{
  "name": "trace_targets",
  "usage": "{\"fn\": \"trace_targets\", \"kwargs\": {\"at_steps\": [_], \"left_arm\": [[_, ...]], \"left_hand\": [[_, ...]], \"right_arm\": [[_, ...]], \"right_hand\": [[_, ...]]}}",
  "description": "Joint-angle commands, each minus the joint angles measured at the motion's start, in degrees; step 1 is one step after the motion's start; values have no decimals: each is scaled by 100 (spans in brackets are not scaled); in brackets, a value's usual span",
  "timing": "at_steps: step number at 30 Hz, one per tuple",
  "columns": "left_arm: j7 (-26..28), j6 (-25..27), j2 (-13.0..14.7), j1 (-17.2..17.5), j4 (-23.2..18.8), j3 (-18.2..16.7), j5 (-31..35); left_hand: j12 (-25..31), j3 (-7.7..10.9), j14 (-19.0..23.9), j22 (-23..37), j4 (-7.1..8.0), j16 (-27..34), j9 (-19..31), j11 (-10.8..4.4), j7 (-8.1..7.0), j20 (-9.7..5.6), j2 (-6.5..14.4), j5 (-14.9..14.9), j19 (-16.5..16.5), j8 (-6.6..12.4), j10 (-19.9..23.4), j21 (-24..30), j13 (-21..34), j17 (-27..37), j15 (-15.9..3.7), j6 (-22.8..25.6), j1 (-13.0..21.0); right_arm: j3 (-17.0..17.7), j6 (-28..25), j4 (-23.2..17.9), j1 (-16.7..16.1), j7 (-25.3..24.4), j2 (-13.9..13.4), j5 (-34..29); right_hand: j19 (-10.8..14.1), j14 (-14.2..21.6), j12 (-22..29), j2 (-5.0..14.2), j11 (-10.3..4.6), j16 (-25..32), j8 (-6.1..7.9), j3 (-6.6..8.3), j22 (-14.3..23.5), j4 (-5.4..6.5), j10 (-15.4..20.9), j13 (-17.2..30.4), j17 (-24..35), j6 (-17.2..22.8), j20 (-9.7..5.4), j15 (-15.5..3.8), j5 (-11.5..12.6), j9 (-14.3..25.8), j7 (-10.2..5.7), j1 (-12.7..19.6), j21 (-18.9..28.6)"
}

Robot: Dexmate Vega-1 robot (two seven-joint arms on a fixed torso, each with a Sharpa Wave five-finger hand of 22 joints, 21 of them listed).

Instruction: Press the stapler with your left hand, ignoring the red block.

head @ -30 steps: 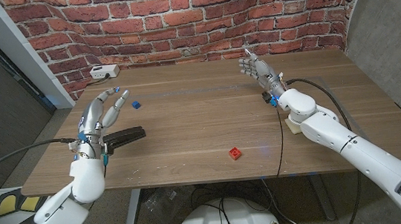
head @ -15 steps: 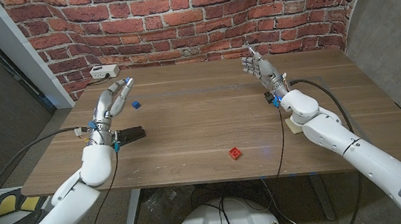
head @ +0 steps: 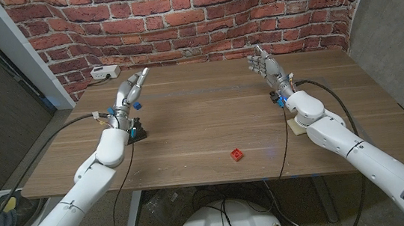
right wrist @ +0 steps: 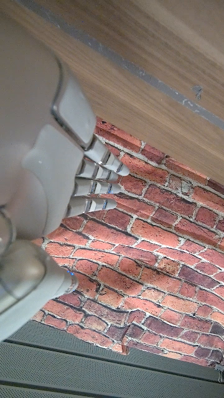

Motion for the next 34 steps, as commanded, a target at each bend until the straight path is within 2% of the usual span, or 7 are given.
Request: {"fn": "trace_targets", "kwargs": {"at_steps": [1, 6, 11, 13, 16, 25, 34], "left_arm": [[-359, 291, -302, -956, 465, 702, -646], [-515, 472, -379, -1177, 577, 838, -933], [-823, 717, -370, -1407, 654, 987, -1248], [-913, 747, -377, -1487, 708, 1040, -1332], [-978, 842, -366, -1571, 748, 1103, -1417], [-968, 858, -347, -1638, 796, 1193, -1513], [-928, 823, -288, -1612, 762, 1211, -1546]], "left_hand": [[-16, -46, -64, 6, 4, 1, 16, 9, -3, -13, -1, -24, -27, -27, -37, -2, 11, 19, -4, -68, -53], [-35, -82, -194, 7, 26, -15, 19, 45, 0, 4, 2, -55, -128, -42, -180, -19, 13, 21, 11, -232, -79], [-72, -154, -577, 11, 60, -38, 22, 106, -40, 70, 21, -115, -430, -103, -658, -50, 16, 24, 113, -903, -102], [-75, -180, -720, 12, 70, -39, 22, 177, 4, 59, 26, -134, -554, -107, -844, -57, 16, 25, 128, -1146, -109], [-67, -223, -950, 14, 87, -40, 20, 170, 26, 60, 31, -163, -706, -94, -1072, -49, 16, 27, 176, -1447, -125], [-56, -244, -1049, 15, 96, -35, 20, 166, 25, 40, 38, -178, -820, -58, -1177, -58, 16, 29, 205, -1497, -135], [-33, -256, -1066, 16, 102, -18, 19, 176, 47, 40, 46, -190, -842, -20, -1190, -44, 16, 29, 200, -1458, -139]], "right_arm": [[91, 451, 439, 84, 389, 45, 267], [105, 525, 657, 155, 554, 80, 385], [133, 594, 782, 178, 625, 99, 456], [144, 624, 820, 184, 655, 104, 482], [156, 601, 837, 192, 666, 107, 524], [134, 629, 926, 237, 706, 132, 526], [112, 578, 833, 207, 635, 126, 489]], "right_hand": [[61, 51, 20, -34, -15, 33, -26, 7, 10, 6, 55, 15, 24, -31, -7, -21, 26, 25, -14, -18, 35], [68, 75, 20, -31, -18, 39, -25, 5, 10, 5, 58, 15, 23, -29, -12, -12, 30, 25, -12, -16, 35], [69, 76, 20, -30, -20, 37, -26, 3, 9, 5, 62, 15, 22, -30, -10, -13, 33, 25, -11, -15, 33], [70, 76, 20, -29, -20, 36, -26, 3, 9, 5, 62, 15, 22, -32, -10, -12, 34, 25, -14, -14, 33], [72, 78, 19, -27, -20, 35, -26, 2, 9, 5, 64, 15, 22, -32, -11, -8, 36, 25, -15, -13, 33], [75, 80, 18, -21, -26, 31, -26, 0, 9, 4, 66, 14, 20, -33, -14, -9, 41, 25, -19, -9, 31], [80, 82, 18, -10, -16, 29, -26, 1, 9, 3, 72, 14, 19, -32, -17, -14, 45, 25, -18, -2, 30]]}}
